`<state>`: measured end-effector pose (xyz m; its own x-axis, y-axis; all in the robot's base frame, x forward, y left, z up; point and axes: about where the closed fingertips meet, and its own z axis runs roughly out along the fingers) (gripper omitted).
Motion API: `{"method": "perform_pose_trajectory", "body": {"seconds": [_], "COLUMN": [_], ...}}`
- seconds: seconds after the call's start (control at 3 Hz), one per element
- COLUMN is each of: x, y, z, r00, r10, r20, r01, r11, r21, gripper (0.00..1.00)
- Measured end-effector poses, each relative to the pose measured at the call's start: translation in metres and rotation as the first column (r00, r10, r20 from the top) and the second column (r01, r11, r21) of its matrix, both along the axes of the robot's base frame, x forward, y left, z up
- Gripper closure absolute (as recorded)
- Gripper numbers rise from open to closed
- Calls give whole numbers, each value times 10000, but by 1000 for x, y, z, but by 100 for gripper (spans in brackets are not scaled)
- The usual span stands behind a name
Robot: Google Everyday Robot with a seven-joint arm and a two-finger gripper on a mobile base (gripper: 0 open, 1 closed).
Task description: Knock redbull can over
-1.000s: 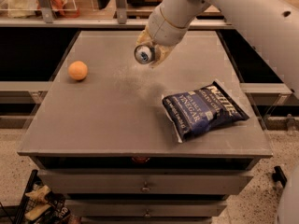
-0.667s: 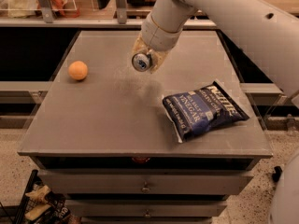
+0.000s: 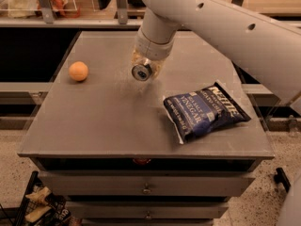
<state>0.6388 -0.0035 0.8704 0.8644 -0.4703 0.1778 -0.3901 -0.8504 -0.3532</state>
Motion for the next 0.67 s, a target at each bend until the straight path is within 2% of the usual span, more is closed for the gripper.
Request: {"method": "perform_pose_trajectory", "body": {"seconds": [0.33, 0.67], "x": [5, 14], "y": [3, 3], "z": [-12, -19], "r00": [9990, 9970], "r10": [-147, -272], "r20": [431, 725], "r01": [169, 335], "r11": [9985, 9956], "r21": [-525, -872], "gripper": [100, 84]}}
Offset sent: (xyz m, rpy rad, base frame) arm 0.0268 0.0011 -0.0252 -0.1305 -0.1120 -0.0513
